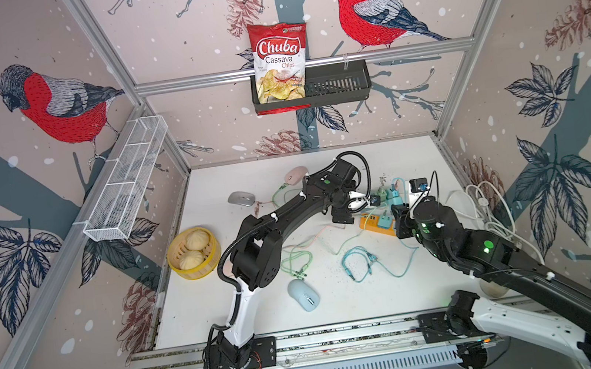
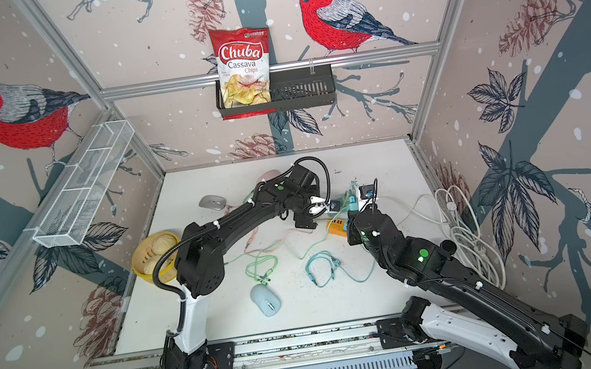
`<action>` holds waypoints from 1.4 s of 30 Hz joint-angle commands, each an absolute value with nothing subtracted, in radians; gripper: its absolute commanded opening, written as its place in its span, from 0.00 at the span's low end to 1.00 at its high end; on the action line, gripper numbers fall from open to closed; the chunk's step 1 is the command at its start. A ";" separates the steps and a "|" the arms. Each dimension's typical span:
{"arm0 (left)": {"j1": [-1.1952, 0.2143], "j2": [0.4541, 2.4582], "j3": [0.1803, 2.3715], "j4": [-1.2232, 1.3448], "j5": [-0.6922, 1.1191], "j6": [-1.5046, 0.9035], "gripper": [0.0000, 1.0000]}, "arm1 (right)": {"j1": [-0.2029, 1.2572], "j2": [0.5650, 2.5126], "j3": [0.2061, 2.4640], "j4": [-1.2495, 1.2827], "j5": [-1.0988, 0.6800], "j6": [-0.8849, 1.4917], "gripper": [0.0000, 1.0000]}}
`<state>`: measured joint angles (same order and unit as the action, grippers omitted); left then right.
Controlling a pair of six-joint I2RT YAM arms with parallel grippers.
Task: Unplug the wireless mouse
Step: Remove the plug from the socket.
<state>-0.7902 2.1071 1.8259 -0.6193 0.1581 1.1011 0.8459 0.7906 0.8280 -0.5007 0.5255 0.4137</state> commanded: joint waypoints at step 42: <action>-0.695 1.152 0.717 0.952 0.862 -0.553 0.51 | 0.754 0.858 0.898 0.012 -0.483 0.311 0.15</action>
